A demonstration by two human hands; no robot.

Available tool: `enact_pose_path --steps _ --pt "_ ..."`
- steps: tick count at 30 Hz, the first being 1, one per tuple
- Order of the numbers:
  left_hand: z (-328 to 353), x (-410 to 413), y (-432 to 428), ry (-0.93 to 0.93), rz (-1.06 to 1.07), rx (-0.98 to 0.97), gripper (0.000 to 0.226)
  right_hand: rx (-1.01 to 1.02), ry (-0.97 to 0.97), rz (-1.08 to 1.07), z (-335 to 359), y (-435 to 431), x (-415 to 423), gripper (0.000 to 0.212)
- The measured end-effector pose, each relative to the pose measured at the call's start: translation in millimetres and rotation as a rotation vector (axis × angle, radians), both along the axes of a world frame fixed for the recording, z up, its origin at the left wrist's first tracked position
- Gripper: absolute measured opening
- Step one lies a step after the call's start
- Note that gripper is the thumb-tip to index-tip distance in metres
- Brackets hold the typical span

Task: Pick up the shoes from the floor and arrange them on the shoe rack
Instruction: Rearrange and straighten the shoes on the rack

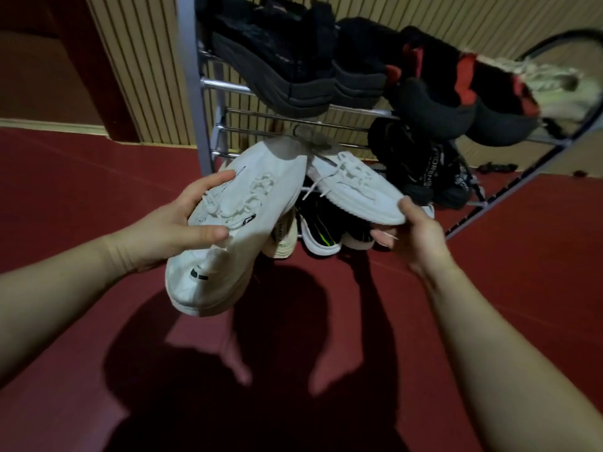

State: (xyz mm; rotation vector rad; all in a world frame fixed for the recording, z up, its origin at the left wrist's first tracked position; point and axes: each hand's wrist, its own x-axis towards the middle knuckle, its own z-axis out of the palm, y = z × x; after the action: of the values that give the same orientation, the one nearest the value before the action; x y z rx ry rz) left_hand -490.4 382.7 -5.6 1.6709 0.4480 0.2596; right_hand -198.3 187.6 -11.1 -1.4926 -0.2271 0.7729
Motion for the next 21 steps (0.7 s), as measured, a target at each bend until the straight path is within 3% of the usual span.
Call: enact_pose_path --steps 3,6,11,14,15,17,18,20,21 --pt "-5 17 -5 -0.006 0.001 0.005 0.100 0.050 -0.092 -0.139 20 -44 26 0.028" --pt "-6 34 -9 -0.020 -0.010 0.008 0.098 0.122 -0.043 -0.207 36 -83 47 0.032" --pt "-11 56 -15 0.025 -0.047 0.107 0.086 0.114 0.063 -0.152 45 -125 64 0.044" --pt "-15 65 -24 0.020 -0.078 0.107 0.090 0.035 0.061 -0.088 45 -110 59 0.080" --pt "-16 69 -27 0.027 -0.094 0.124 0.090 0.047 0.072 -0.032 47 -99 56 0.072" --pt "-16 74 -34 0.030 -0.133 0.107 0.077 0.065 0.102 0.053 51 -71 44 0.046" --pt "-15 75 -37 0.030 -0.140 0.075 0.063 0.058 0.115 0.058 54 -55 38 0.043" --pt "-13 76 -40 0.016 -0.131 0.015 0.041 -0.008 0.154 0.052 55 -27 33 0.054" --pt "-12 75 -40 0.011 -0.129 -0.018 0.042 -0.043 0.177 0.055 54 -17 30 0.062"
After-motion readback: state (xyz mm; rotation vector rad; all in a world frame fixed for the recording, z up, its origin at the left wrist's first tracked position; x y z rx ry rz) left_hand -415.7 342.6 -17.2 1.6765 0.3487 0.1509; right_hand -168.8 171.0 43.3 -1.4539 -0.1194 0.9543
